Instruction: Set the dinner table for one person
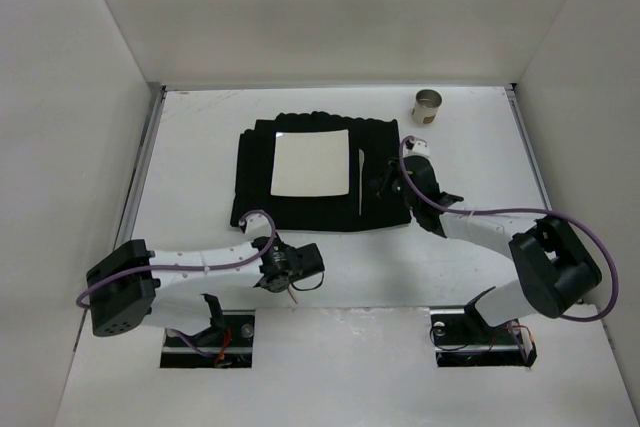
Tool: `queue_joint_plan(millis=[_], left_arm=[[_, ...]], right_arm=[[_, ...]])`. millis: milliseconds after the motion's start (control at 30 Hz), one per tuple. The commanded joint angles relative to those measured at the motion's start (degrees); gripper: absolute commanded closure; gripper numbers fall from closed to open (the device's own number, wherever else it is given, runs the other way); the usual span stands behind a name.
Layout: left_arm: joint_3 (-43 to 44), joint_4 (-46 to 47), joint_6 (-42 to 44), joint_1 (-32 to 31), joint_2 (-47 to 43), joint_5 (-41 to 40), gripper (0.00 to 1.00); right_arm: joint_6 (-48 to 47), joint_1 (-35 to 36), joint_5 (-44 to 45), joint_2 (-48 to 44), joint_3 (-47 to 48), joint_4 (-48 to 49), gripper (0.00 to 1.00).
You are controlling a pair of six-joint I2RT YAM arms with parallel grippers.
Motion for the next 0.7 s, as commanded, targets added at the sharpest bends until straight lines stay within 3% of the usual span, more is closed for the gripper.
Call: queue_joint_plan(millis=[0,167,400,667], left_arm=[[0.0,-0.5,-5.6,-0.4,1.5,1.1,0.65],[-2.5,5.4,-5.0,0.0,2.1,2.7,0.65],[-3.6,6.7,-4.9,0.4,3.3,3.8,0.7],[-5.6,7.2,-4.2,1.9,3.5,4.5,0.86]], right_arm=[[1.5,-0.3,-2.5,-2.2,-0.3,4.8,0.75],[1.5,-0.1,-4.2,-2.8,-0.6,5.8,0.72],[1.2,0.0,-4.3,-3.1,-0.6,5.8,0.71],[0.8,-1.4,-3.5,-4.9,-1.4,5.4,0.71]])
